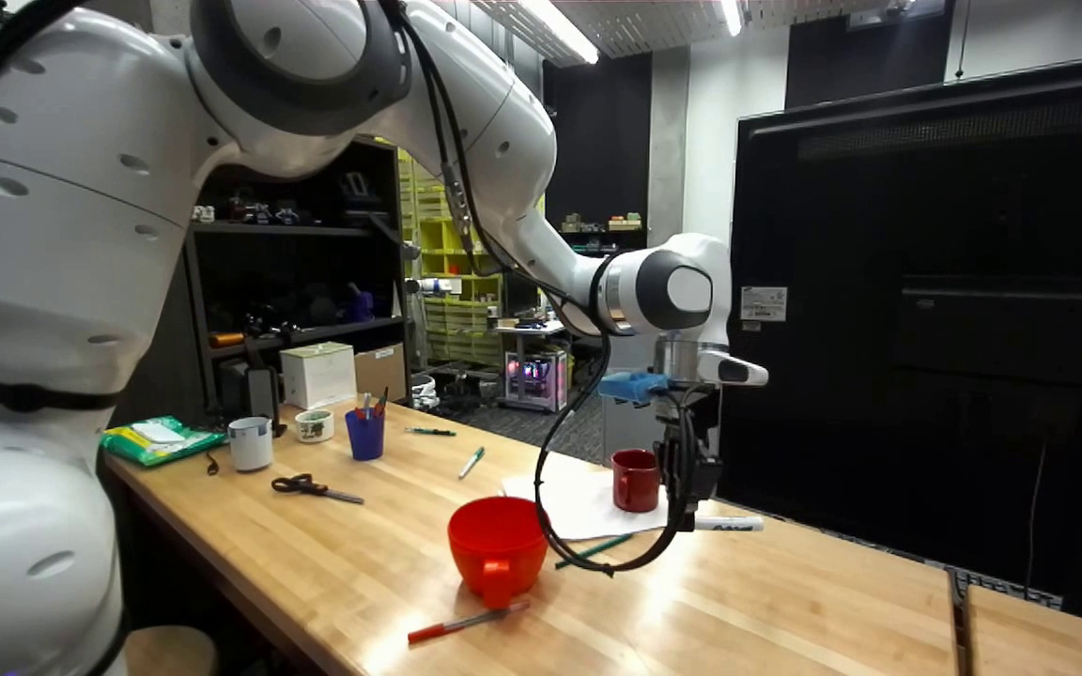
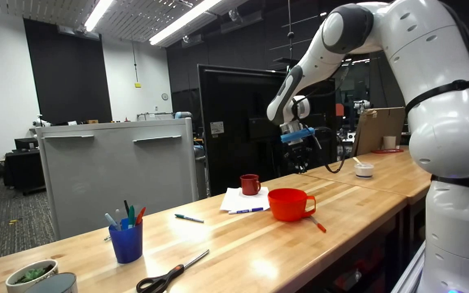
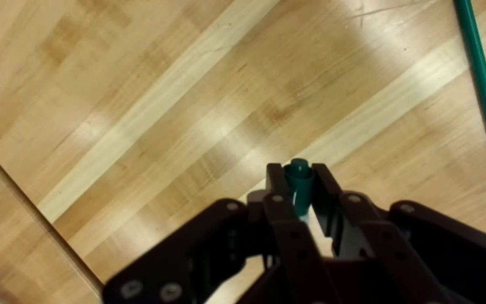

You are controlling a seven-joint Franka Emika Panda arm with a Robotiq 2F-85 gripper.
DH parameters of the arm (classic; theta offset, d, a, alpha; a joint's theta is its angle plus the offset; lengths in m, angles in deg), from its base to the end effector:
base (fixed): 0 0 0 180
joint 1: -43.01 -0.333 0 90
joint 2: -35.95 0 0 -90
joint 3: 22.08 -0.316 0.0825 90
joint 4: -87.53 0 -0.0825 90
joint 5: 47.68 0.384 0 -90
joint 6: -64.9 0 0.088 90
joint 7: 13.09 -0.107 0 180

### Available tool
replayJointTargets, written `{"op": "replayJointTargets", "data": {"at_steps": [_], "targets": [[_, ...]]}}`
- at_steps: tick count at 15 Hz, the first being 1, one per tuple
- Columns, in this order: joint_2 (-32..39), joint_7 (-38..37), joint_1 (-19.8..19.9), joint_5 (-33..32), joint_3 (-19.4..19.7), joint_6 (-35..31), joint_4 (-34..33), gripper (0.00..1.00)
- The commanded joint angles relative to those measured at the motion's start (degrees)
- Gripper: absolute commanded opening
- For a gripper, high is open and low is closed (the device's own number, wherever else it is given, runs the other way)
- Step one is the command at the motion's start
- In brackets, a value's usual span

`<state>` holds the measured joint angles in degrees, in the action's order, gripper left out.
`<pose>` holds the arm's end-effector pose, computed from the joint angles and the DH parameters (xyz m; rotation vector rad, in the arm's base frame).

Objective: Move the green marker to the right

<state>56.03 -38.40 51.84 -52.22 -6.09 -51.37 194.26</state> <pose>0.5556 -0.2520 0.3244 2.7172 -1.1901 -0.2551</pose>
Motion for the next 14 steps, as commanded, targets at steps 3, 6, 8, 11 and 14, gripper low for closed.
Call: {"op": "replayJointTargets", "data": {"at_steps": [3, 6, 8, 11, 14], "targets": [[-1.8, -5.7, -0.8, -1.3, 0.3, -15.7, 10.9, 0.05], [0.0, -7.7, -1.3, -1.6, 1.0, -26.4, 14.5, 0.05], [0.8, -8.2, -1.6, -1.0, 1.4, -31.0, 16.5, 0.05], [1.1, -7.8, -1.5, 0.7, 1.5, -35.6, 19.2, 0.05], [1.4, -7.5, -1.8, 1.3, 1.9, -38.2, 20.4, 0.05]]}}
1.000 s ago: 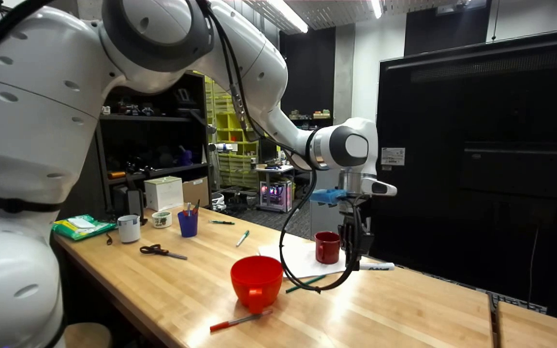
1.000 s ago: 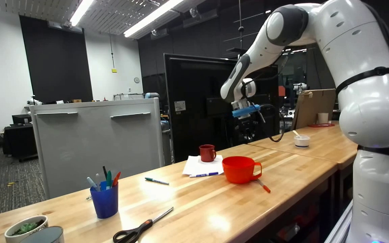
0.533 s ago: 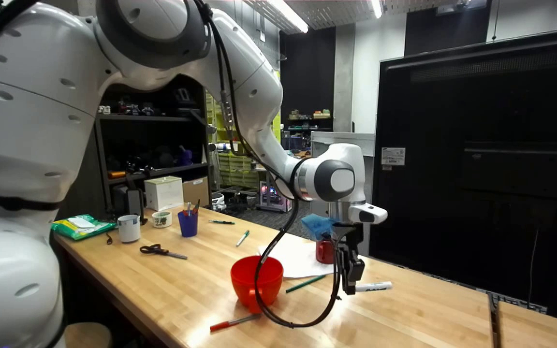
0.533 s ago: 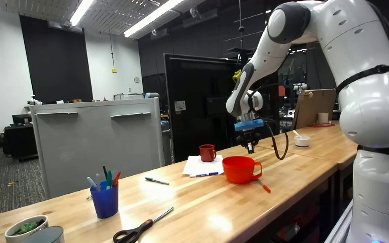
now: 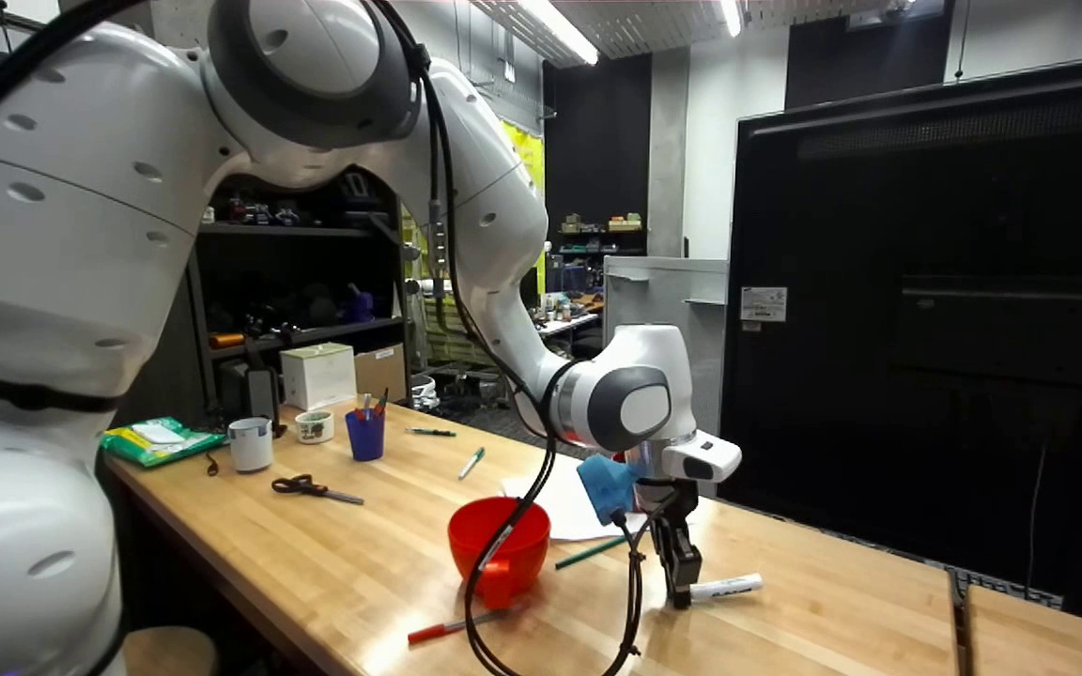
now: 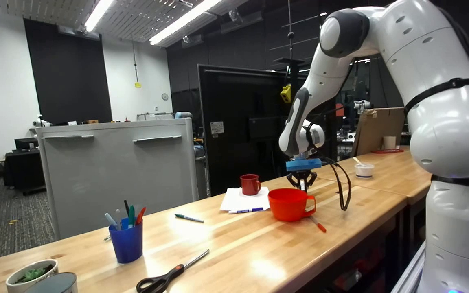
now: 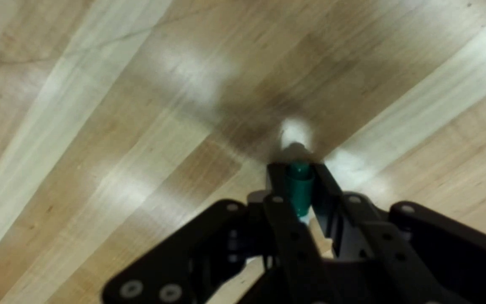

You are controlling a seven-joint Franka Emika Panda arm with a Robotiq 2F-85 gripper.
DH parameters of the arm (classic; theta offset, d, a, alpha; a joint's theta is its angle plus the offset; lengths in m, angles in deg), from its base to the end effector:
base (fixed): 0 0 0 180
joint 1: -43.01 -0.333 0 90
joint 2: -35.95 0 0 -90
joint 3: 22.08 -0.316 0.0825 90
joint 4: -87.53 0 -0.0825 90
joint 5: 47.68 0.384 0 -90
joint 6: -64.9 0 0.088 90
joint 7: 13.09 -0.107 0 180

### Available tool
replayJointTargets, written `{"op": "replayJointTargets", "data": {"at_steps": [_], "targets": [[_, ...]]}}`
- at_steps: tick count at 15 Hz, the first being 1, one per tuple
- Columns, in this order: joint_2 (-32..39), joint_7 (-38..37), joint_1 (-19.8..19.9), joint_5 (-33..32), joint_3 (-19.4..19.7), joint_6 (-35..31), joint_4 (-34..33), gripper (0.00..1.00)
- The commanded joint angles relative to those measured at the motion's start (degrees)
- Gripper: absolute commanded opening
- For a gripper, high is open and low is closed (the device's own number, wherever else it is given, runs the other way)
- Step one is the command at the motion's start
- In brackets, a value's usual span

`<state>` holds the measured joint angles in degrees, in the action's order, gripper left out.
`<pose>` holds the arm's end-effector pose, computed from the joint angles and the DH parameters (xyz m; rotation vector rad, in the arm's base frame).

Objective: Move the green marker to the right

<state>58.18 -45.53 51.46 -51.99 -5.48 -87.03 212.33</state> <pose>0.5196 -0.2404 0.2267 2.6912 -1.3213 0.1612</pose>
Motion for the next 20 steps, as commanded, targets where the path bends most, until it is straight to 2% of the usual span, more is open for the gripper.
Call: {"op": "replayJointTargets", "data": {"at_steps": [1, 2, 3, 5, 11, 16, 20], "targets": [[-0.7, -0.3, -1.6, 1.0, 1.4, -3.0, 2.3, 0.05], [-0.6, -0.3, -1.7, 1.0, 1.6, -3.3, 2.3, 0.45], [-0.7, -0.6, -2.1, 0.5, 2.0, -3.3, 2.3, 0.46], [-0.9, -0.5, -2.6, 0.4, 2.2, -3.3, 2.3, 0.55], [-1.8, -0.6, -5.3, -1.5, 3.3, -4.3, 2.2, 0.97], [-5.9, 2.7, -7.7, -4.9, 3.5, -1.0, 0.2, 1.0], [-11.4, 8.7, -6.5, -5.3, 0.8, 4.5, -3.1, 1.0]]}}
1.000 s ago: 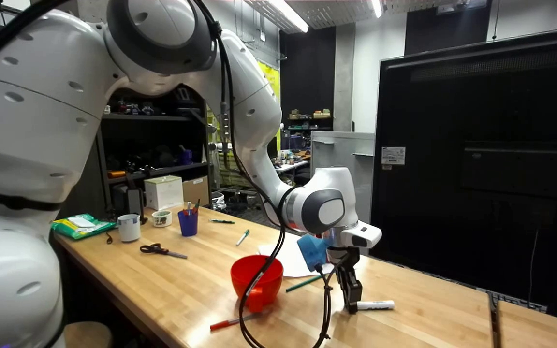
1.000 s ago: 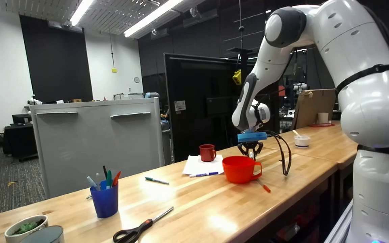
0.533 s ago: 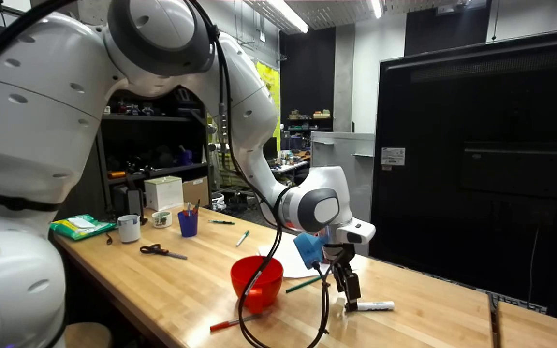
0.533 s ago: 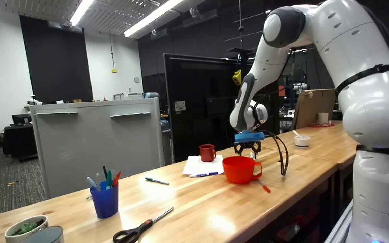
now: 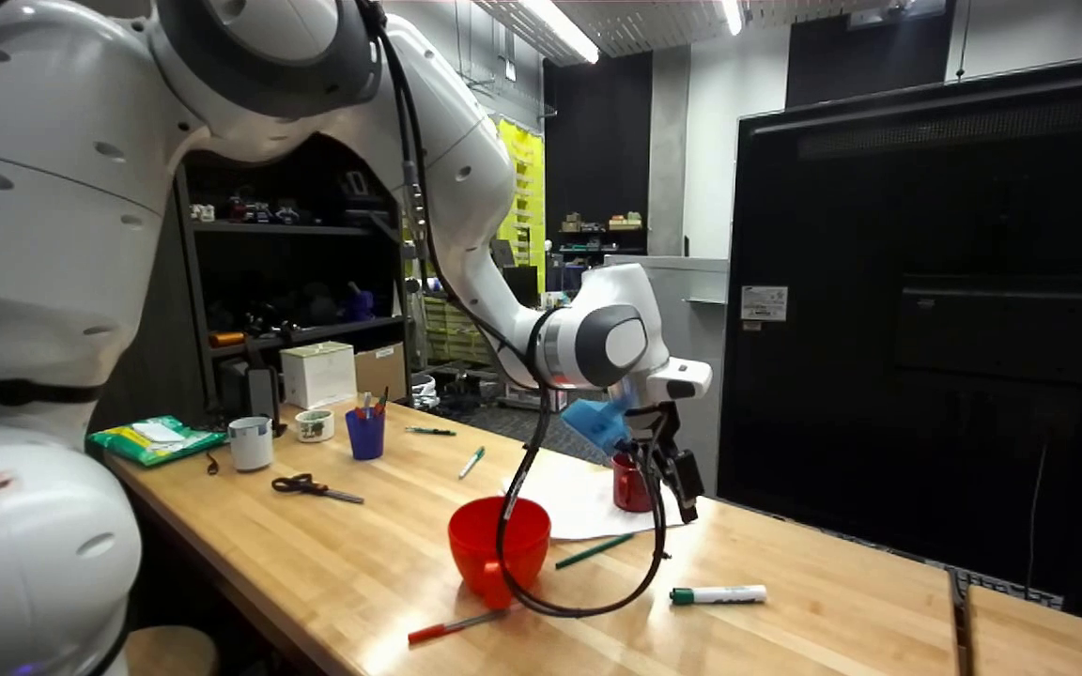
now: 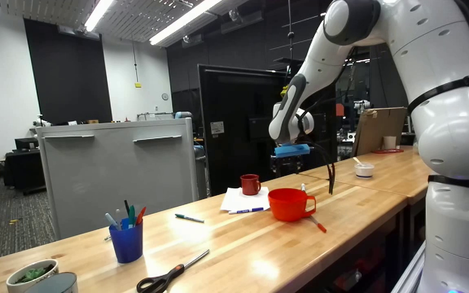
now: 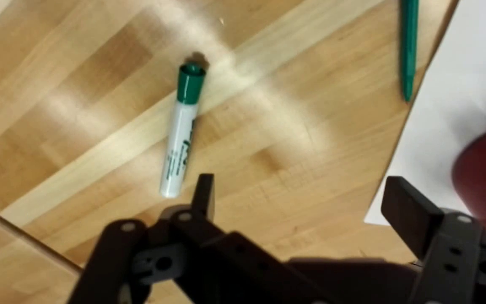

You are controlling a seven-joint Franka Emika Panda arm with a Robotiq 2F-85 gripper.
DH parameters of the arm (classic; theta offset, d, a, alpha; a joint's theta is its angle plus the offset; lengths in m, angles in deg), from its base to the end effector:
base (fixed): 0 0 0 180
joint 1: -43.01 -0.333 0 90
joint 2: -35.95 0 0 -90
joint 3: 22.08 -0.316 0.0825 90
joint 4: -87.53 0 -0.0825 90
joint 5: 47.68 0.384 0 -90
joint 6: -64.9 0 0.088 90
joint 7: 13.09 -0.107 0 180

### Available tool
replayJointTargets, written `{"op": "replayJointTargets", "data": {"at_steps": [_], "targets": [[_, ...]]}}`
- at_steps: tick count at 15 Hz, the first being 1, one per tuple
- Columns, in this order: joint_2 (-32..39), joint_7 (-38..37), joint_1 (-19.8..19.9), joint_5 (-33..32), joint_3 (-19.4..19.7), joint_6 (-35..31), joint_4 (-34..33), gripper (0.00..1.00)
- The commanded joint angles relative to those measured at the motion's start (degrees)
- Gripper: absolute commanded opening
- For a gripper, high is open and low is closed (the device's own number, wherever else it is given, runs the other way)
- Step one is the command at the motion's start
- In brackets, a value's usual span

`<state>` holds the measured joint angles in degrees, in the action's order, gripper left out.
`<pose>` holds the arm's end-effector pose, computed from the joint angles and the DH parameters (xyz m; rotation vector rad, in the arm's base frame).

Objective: Move the green marker to the right

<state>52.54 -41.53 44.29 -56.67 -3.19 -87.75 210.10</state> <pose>0.5603 -0.1961 0.3005 2.7802 -1.0044 0.3828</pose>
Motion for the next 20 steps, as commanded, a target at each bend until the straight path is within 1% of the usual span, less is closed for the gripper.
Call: {"op": "replayJointTargets", "data": {"at_steps": [1, 4, 6, 9, 11, 13, 14, 16, 20], "targets": [[-7.1, 7.1, 1.2, -0.2, -2.5, 7.0, -2.1, 1.0], [-10.2, 17.3, 2.6, 3.3, -6.5, 14.5, -7.7, 1.0], [-10.4, 24.9, 3.4, 7.0, -8.8, 20.3, -12.5, 1.0], [-8.5, 35.7, 4.6, 15.0, -11.2, 29.9, -20.7, 1.0], [-6.0, 42.5, 5.8, 19.6, -11.9, 36.3, -26.0, 1.0], [-2.9, 48.5, 7.3, 22.5, -12.1, 41.9, -31.5, 1.0], [-7.0, 43.0, 6.1, 19.7, -12.1, 37.1, -25.3, 1.0], [-4.6, 46.4, 7.2, 21.2, -12.3, 39.8, -28.8, 1.0], [-2.7, 47.4, 7.7, 21.3, -12.6, 40.4, -30.6, 1.0]]}}
